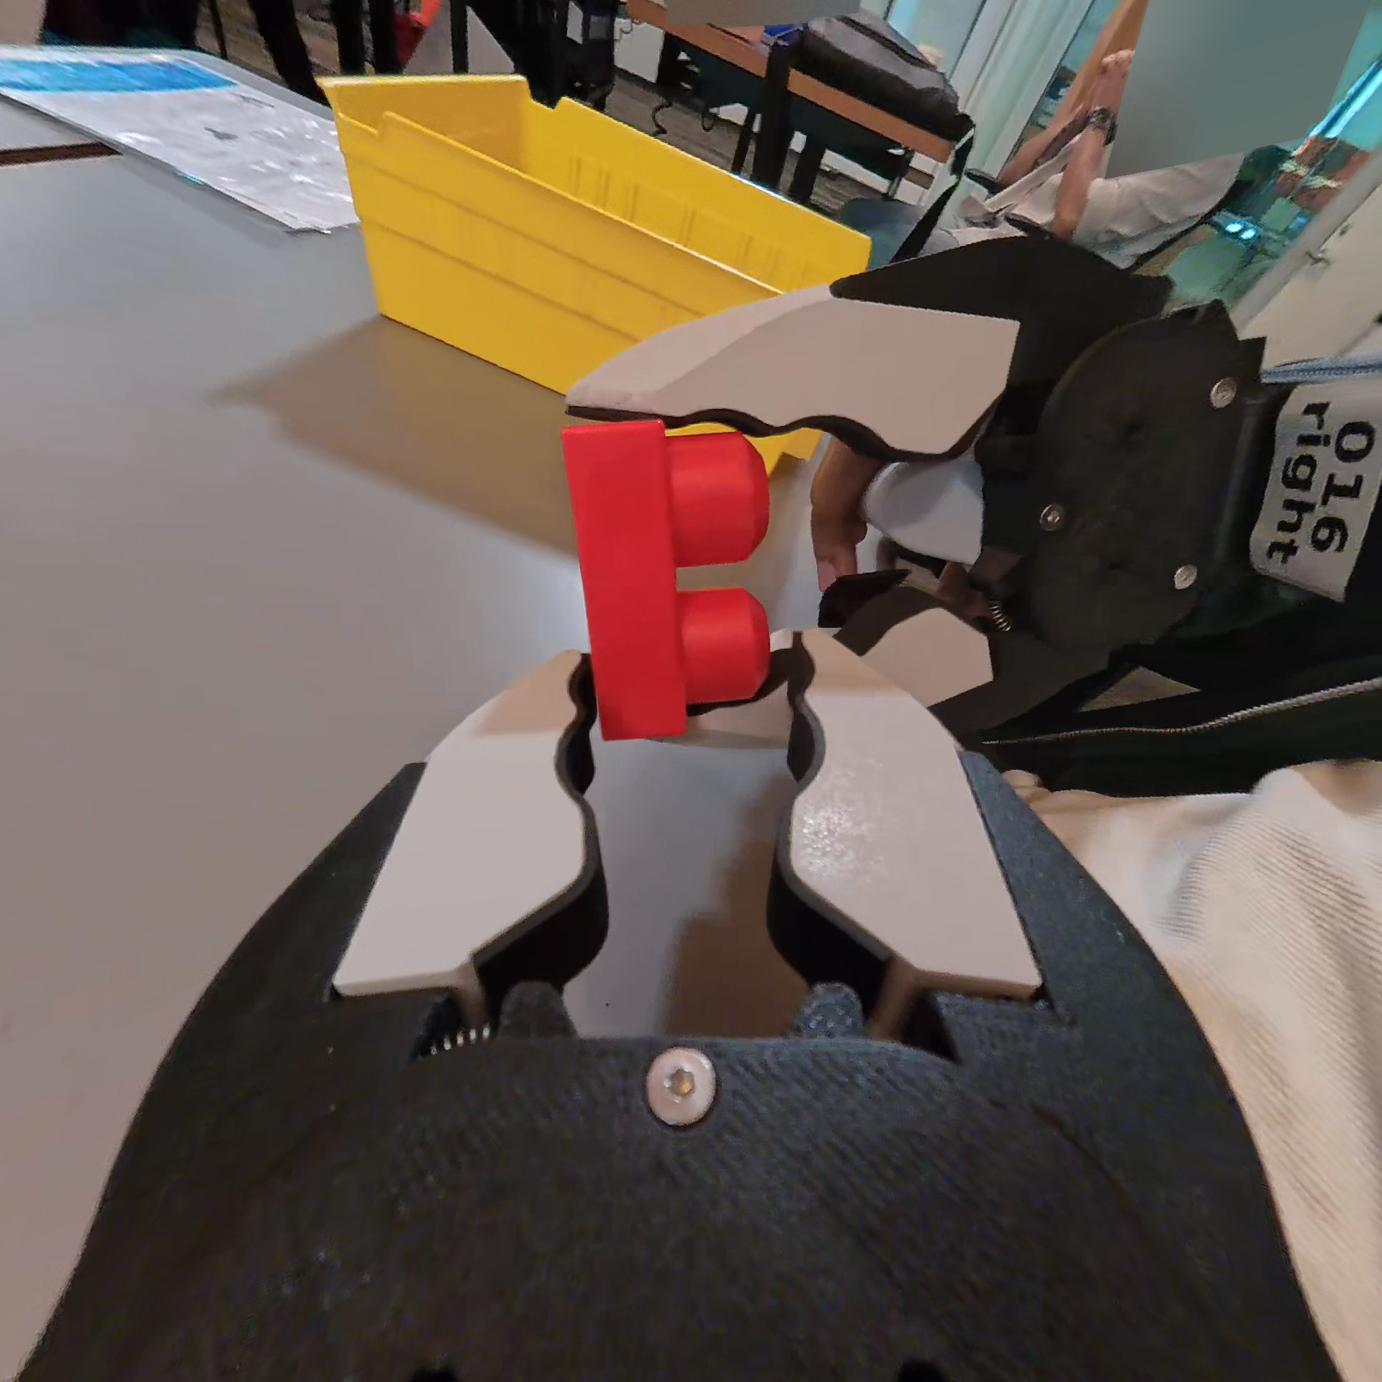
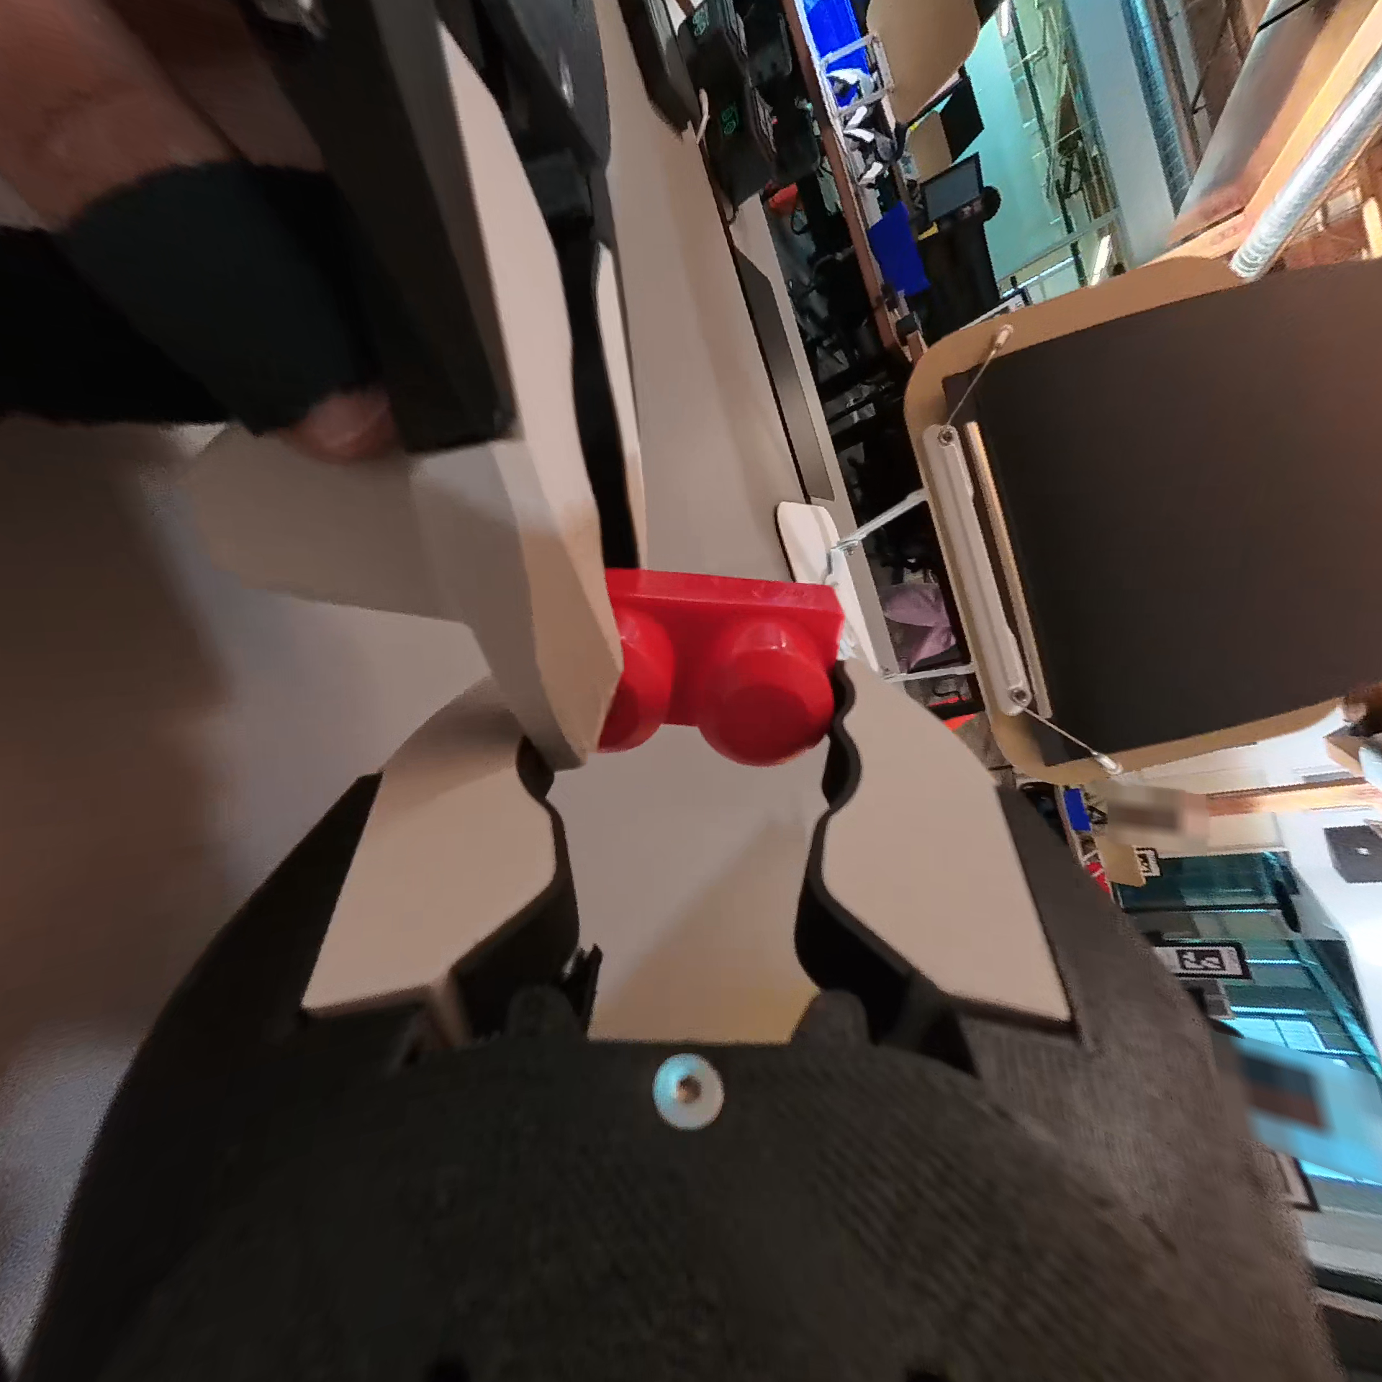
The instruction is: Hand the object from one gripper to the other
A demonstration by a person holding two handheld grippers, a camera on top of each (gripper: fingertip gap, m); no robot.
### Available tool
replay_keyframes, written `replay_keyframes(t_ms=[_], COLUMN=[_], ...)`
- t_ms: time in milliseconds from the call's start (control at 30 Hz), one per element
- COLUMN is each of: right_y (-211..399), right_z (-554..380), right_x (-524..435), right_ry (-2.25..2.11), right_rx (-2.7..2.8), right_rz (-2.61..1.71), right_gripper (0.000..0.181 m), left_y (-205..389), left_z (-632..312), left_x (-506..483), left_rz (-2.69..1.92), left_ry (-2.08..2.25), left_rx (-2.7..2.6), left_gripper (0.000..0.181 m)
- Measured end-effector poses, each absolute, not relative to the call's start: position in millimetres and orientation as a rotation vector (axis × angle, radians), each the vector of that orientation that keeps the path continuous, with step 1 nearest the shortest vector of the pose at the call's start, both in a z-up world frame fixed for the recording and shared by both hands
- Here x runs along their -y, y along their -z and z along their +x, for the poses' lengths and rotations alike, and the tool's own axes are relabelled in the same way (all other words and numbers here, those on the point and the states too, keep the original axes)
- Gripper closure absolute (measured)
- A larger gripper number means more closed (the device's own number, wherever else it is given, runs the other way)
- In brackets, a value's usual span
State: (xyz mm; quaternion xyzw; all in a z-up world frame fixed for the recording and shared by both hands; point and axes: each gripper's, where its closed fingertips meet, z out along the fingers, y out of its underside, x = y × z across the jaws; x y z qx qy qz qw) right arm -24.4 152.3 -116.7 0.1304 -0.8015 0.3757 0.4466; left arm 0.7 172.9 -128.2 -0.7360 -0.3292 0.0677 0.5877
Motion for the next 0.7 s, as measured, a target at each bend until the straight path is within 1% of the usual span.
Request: replay_keyframes(t_ms=[67, 267, 300, 333, 400, 467, 633, 667, 700], right_y=[116, 113, 110, 107, 101, 93, 88, 88, 88], right_z=[-23, -23, -25, -28, -34, -42, -54, -56, -60], right_x=[-152, -151, -151, -152, -153, -155, -161, -163, -165], right_ry=[-0.928, -0.997, -1.01, -1.025, -1.102, -1.267, -1.765, -1.837, -1.884], right_rx=[1.977, 1.997, 1.981, 1.971, 1.982, 1.987, 2.176, 2.205, 2.209], right_rz=[0.32, 0.289, 0.284, 0.277, 0.238, 0.16, -0.181, -0.255, -0.313], right_gripper=[0.109, 0.107, 0.098, 0.083, 0.06, 0.05, 0.053, 0.055, 0.061], left_y=[130, 129, 128, 127, 123, 115, 101, 101, 99], left_z=[2, 5, 5, 5, 3, 1, -2, -2, -2], left_x=[-174, -175, -175, -174, -171, -166, -157, -156, -155], left_rz=[-1.718, -1.693, -1.678, -1.666, -1.635, -1.59, -1.494, -1.481, -1.464], left_ry=[-0.121, -0.041, -0.03, -0.022, -0.024, -0.042, -0.022, -0.018, -0.007], left_rx=[0.774, 0.789, 0.785, 0.79, 0.785, 0.772, 0.743, 0.742, 0.734], left_gripper=[0.137, 0.138, 0.138, 0.138, 0.138, 0.138, 0.139, 0.139, 0.139])
